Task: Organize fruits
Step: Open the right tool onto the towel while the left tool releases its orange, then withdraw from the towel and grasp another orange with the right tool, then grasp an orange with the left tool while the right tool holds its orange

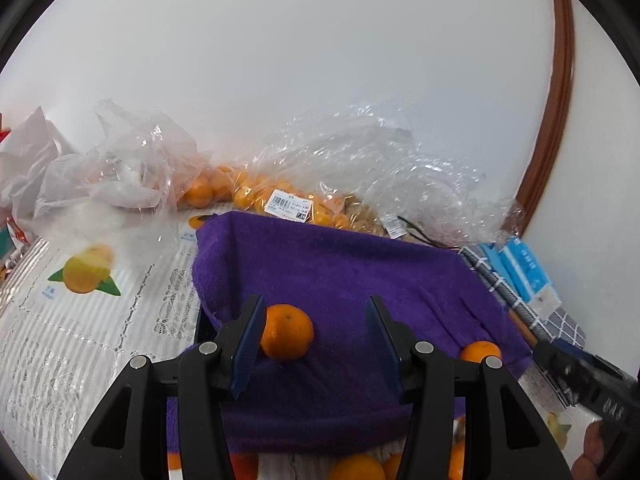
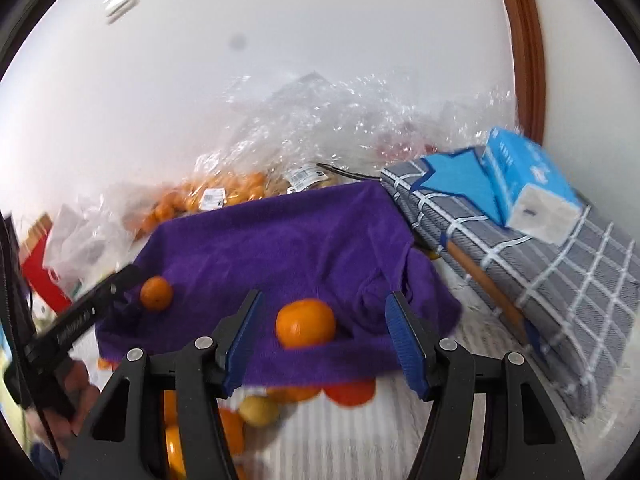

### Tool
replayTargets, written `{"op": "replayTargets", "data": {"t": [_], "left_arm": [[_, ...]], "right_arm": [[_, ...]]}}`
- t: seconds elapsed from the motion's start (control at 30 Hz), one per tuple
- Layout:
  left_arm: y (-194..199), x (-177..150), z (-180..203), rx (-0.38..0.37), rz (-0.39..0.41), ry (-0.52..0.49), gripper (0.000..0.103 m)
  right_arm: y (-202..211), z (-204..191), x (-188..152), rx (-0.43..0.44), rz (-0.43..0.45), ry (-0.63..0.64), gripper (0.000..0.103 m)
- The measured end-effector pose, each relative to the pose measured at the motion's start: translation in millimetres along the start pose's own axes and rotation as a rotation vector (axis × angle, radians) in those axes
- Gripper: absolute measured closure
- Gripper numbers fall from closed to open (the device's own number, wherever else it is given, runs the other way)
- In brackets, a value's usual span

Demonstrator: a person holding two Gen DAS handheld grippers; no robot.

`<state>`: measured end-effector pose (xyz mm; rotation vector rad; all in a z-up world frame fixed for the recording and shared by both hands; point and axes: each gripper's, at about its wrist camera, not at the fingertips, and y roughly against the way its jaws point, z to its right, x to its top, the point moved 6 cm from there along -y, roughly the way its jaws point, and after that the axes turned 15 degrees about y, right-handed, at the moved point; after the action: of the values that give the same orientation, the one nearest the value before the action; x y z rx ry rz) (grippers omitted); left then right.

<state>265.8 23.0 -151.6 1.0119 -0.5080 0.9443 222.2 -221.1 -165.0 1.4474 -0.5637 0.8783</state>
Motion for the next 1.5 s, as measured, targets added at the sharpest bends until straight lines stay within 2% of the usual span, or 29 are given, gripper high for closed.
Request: {"op": "replayTargets", "data": {"t": [0.17, 0.3, 0.43, 0.53, 0.73, 0.83, 0.97, 1.03, 1.2, 1.3, 1.5], "left_arm": [[20, -7, -14, -0.008, -0.023, 0.037, 0.054], [42, -18, -29, 0.015, -0.019, 0.037, 0.054], [66, -34, -49, 0.047, -0.029, 0.04, 0.054], [78, -40, -59, 0.043, -0.037, 0.064, 0.052], [73, -46, -56, 0.053, -0.076, 0.041, 0.051], [73, -46, -61, 0.05, -0.086, 0.068, 0.051], [72, -48, -62, 0.047, -0.094, 0.073, 0.051], [72, -49, -60, 0.042, -0.095, 0.063, 0.051], [71, -49, -59, 0.037, -0.103, 0.06, 0.051], [71, -49, -58, 0.031, -0.108, 0.059, 0.051], [69, -51, -56, 0.032, -0.12, 0.047, 0.051]], "right_arm": [[24, -22, -20, -0.004, -0.042, 0.063, 0.04], [43, -35, -36, 0.014, -0.041, 0.088, 0.04], [42, -44, -53, 0.069, -0.062, 0.069, 0.04], [38, -55, -67, 0.114, -0.085, 0.057, 0.04], [28, -71, -79, 0.17, -0.119, 0.052, 0.044], [19, -77, -84, 0.198, -0.154, 0.057, 0.052], [9, -80, -87, 0.255, -0.194, 0.036, 0.069], [10, -79, -88, 0.252, -0.194, 0.033, 0.069], [32, -56, -89, 0.151, -0.161, 0.05, 0.069], [39, -34, -93, 0.103, -0.177, 0.037, 0.069], [27, -20, -101, 0.095, -0.213, 0.001, 0.069]]}}
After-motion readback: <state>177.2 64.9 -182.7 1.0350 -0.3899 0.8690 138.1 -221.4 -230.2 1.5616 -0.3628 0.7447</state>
